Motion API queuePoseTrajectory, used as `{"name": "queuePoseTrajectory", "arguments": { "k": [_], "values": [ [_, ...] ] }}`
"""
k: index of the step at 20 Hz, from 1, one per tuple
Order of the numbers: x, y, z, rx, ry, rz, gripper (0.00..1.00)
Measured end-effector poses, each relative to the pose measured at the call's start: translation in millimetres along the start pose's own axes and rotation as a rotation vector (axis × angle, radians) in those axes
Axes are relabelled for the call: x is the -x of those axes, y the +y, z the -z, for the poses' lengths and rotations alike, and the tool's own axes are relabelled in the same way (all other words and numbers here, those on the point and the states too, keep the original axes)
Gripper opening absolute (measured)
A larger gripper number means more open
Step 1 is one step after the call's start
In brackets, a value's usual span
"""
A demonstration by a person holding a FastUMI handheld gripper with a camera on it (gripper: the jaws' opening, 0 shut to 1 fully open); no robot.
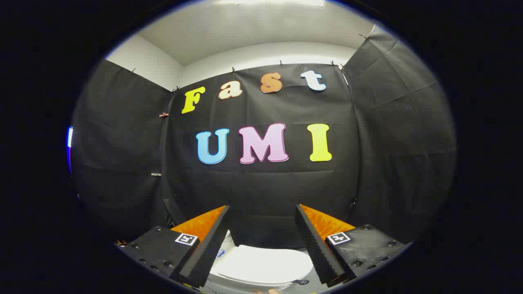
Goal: Open the toilet lid.
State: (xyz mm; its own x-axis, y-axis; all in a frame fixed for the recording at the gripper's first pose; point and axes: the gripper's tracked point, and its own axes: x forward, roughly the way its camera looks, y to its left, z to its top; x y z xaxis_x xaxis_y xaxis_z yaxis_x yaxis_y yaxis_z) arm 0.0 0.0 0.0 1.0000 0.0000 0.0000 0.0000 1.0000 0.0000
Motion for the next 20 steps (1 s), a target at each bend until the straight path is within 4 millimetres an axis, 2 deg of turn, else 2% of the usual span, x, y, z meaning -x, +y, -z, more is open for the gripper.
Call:
{"name": "queuePoseTrajectory", "arguments": {
  "k": [11, 20],
  "values": [
    [-3.3, 3.2, 10.3, 0.011, 0.024, -0.001, 0.99],
    [-3.5, -0.1, 9.2, 0.016, 0.017, 0.014, 0.99]
  ]
}}
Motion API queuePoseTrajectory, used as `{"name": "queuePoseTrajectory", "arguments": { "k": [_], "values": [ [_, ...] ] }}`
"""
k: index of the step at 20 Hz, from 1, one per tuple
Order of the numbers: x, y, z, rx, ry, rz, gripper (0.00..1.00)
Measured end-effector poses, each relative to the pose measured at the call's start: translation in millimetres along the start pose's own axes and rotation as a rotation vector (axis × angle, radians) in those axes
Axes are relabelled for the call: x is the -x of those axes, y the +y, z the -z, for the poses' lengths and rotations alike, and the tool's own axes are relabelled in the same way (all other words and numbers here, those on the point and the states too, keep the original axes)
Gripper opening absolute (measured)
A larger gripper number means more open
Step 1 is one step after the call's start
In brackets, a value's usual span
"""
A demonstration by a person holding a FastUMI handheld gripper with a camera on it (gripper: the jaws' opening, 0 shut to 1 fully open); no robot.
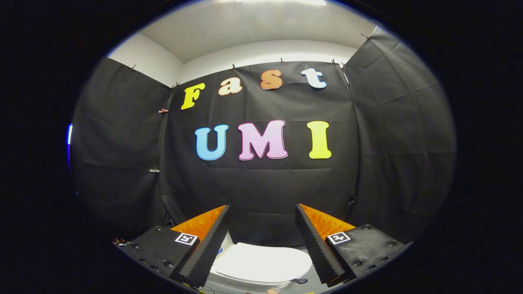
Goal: Open the toilet lid.
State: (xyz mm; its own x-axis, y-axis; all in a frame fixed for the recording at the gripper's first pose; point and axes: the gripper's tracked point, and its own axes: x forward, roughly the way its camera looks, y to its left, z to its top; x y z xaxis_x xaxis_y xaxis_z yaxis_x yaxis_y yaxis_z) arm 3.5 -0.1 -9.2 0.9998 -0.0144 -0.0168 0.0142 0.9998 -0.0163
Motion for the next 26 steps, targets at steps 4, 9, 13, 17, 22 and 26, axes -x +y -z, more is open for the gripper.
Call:
{"name": "queuePoseTrajectory", "arguments": {
  "k": [4, 9, 13, 17, 22, 26],
  "values": [
    [-1, -1, -2, -0.002, -0.008, 0.004, 0.99],
    [-3, -9, -3, 0.0, -0.01, 0.041, 0.99],
    [-10, -15, -2, -0.008, -0.007, 0.073, 0.99],
    [-20, -37, 8, -0.056, 0.018, 0.149, 0.99],
    [-30, -74, 38, -0.111, 0.067, 0.255, 0.99],
    [-37, -106, 69, -0.158, 0.1, 0.313, 0.99]
  ]
}}
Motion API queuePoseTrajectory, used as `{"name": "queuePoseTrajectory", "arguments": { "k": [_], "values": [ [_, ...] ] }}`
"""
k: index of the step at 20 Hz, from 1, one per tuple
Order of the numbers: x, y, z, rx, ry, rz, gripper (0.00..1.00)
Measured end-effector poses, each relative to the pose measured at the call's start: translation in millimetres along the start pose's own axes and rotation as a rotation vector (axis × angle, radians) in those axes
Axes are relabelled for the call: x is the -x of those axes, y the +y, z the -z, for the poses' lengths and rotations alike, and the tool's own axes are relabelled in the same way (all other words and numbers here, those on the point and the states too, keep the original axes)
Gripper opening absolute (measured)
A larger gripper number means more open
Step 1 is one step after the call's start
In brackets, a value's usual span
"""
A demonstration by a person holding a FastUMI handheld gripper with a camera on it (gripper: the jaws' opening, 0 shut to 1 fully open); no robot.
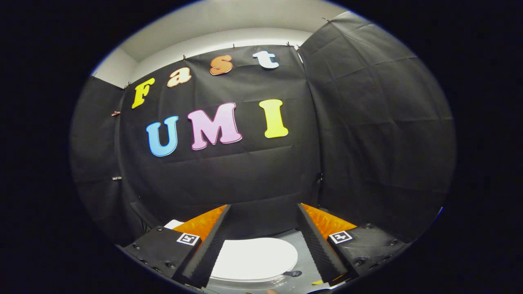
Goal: Open the toilet lid.
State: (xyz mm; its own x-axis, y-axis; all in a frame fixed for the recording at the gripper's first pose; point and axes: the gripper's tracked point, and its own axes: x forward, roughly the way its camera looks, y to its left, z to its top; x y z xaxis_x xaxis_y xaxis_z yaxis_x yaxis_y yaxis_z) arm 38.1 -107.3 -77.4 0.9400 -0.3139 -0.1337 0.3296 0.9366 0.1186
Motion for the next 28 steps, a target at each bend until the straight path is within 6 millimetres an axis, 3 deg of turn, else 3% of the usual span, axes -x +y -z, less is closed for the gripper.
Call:
{"name": "queuePoseTrajectory", "arguments": {
  "k": [4, 9, 12, 17, 25, 28],
  "values": [
    [-25, -35, 35, -0.062, 0.042, 0.059, 0.99],
    [-47, -90, 97, -0.159, 0.137, 0.137, 0.99],
    [-61, -125, 150, -0.234, 0.222, 0.21, 0.99],
    [-72, -158, 239, -0.392, 0.371, 0.269, 0.99],
    [-84, -174, 352, -0.612, 0.551, 0.303, 1.0],
    [-78, -174, 391, -0.705, 0.625, 0.315, 0.99]
  ]
}}
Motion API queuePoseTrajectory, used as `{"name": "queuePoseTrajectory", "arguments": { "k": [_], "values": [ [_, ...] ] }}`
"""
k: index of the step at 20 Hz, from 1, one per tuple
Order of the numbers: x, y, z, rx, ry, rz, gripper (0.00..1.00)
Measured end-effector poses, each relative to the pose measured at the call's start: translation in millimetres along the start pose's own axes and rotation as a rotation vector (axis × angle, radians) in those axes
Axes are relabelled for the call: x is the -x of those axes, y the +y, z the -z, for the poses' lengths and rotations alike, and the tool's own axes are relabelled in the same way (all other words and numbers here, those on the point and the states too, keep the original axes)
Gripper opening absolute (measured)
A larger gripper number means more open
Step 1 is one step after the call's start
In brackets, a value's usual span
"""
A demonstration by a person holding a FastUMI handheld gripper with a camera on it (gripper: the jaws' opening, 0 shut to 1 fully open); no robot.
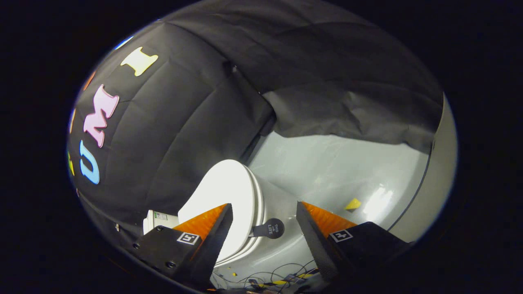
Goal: Open the toilet lid.
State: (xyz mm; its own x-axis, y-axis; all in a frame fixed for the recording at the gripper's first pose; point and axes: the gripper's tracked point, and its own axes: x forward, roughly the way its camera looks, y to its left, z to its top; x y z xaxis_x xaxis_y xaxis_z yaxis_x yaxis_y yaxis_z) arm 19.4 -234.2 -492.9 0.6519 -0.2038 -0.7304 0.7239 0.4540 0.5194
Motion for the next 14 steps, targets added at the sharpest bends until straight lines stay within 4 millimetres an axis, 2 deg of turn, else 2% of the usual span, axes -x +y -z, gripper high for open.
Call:
{"name": "queuePoseTrajectory", "arguments": {
  "k": [7, 9, 12, 14],
  "values": [
    [-34, -27, 50, -0.131, 0.137, 0.006, 0.98],
    [-38, -26, 60, -0.149, 0.171, -0.011, 0.97],
    [-45, -29, 71, -0.16, 0.2, -0.01, 0.84],
    [-47, -25, 70, -0.172, 0.203, -0.037, 0.66]
  ]
}}
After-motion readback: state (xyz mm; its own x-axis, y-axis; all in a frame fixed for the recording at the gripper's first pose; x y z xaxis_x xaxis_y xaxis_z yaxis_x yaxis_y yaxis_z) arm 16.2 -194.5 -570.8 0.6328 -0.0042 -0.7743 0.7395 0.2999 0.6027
